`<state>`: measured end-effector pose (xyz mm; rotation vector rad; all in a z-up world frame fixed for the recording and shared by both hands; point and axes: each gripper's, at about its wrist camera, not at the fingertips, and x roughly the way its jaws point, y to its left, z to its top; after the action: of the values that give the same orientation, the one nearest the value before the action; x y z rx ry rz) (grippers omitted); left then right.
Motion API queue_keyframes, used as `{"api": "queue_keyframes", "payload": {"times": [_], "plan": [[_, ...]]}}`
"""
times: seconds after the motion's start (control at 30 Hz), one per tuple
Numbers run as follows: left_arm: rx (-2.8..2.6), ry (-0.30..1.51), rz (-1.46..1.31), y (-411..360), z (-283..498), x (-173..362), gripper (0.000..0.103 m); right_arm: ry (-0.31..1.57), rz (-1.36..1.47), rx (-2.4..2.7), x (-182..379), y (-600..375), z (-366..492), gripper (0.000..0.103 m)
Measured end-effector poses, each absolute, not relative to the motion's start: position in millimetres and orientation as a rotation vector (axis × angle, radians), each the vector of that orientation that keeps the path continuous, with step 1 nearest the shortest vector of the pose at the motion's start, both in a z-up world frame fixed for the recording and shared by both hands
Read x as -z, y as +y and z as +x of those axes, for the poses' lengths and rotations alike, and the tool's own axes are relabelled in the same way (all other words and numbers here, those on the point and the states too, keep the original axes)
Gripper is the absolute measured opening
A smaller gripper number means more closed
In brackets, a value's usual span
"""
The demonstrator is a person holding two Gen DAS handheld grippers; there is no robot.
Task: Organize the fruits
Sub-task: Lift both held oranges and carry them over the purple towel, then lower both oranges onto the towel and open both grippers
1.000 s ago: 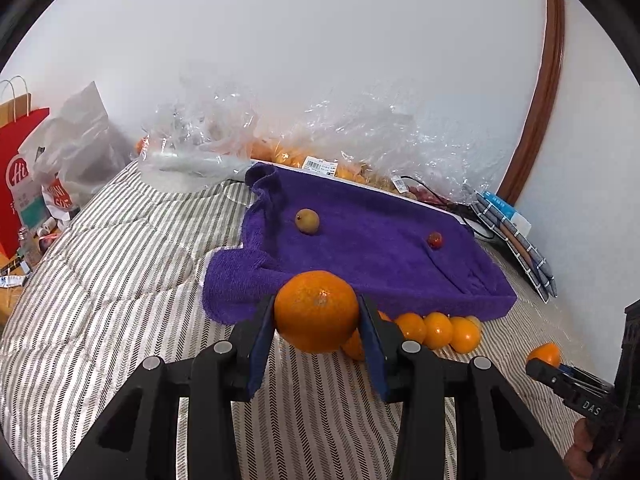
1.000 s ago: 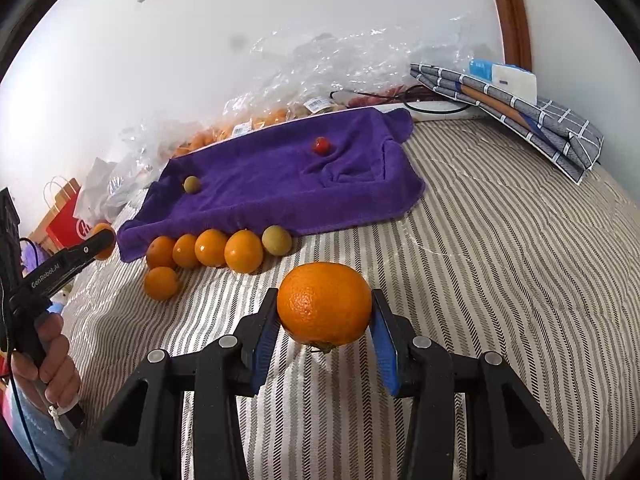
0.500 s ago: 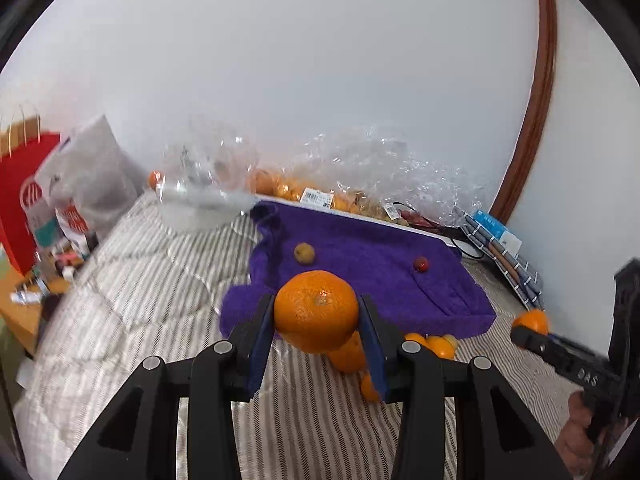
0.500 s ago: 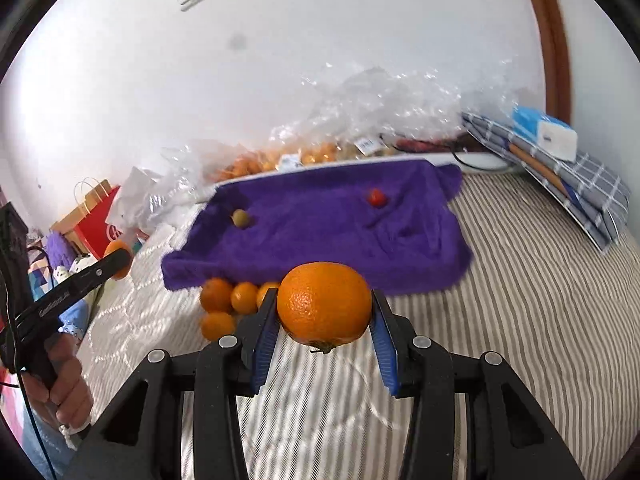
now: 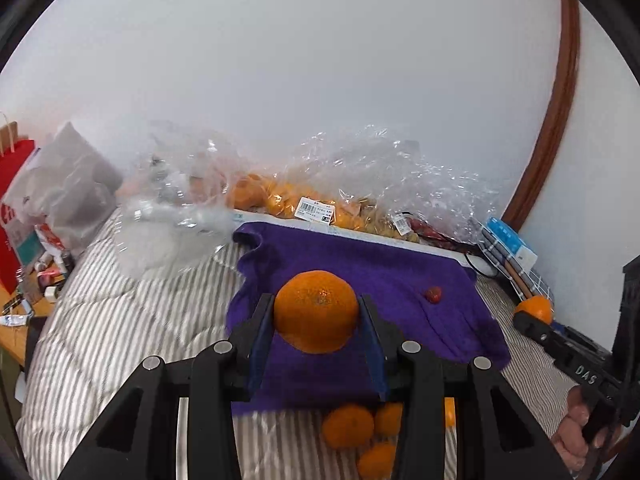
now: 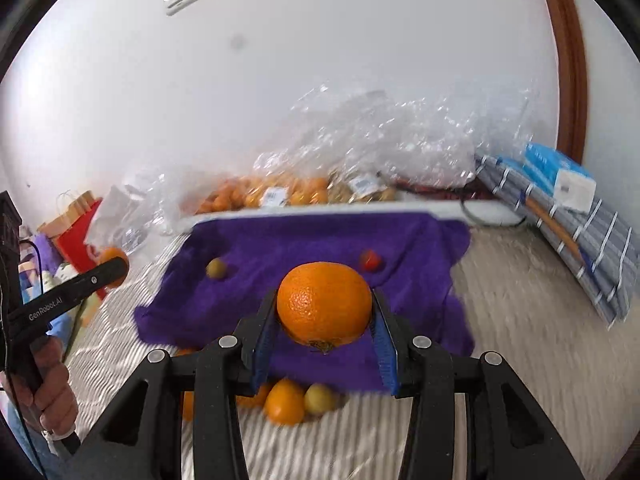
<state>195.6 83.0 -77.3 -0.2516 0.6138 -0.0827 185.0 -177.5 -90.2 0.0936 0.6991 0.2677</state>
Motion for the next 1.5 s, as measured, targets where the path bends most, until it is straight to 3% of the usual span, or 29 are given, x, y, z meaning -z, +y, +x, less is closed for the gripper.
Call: {"api": "queue_keyframes", "payload": {"times": [0.2,0.77,0.9,1.03,1.17,1.3,1.5], "plan": [[0.082,0.645,-0.264,78.8,238.5,99.4,0.039,0.695,0.101,-0.214,98.8,-190.4,226.7,0.044],[0.083,0.782,-0.248,70.9,265.1,150.9,0.039,0.853,0.107,-0.204,167.7,-191.6,263.3,0.044],[0.07,0.785,-0.235,70.1,265.3,153.5,0.039,0.858,0.107,-0.198,167.9,-192.9,263.8,0.045],[0.06,0.786,-0.23,70.6,266.1,155.0,0.039,0.83,0.109,-0.186,163.5,-194.9,260.3,0.055],[0.061,0.783,-0.23,71.3,266.3,154.4,0.04,0.827,0.12,-0.18,160.4,-198.5,255.9,0.056],[0.071,0.752,-0.237,71.9,262.8,148.7,0.05,0.798,0.092,-0.159,154.5,-198.2,248.4,0.056],[0.07,0.702,-0.227,72.1,255.3,140.1,0.051,0.758,0.09,-0.147,141.7,-195.0,228.4,0.056]]}}
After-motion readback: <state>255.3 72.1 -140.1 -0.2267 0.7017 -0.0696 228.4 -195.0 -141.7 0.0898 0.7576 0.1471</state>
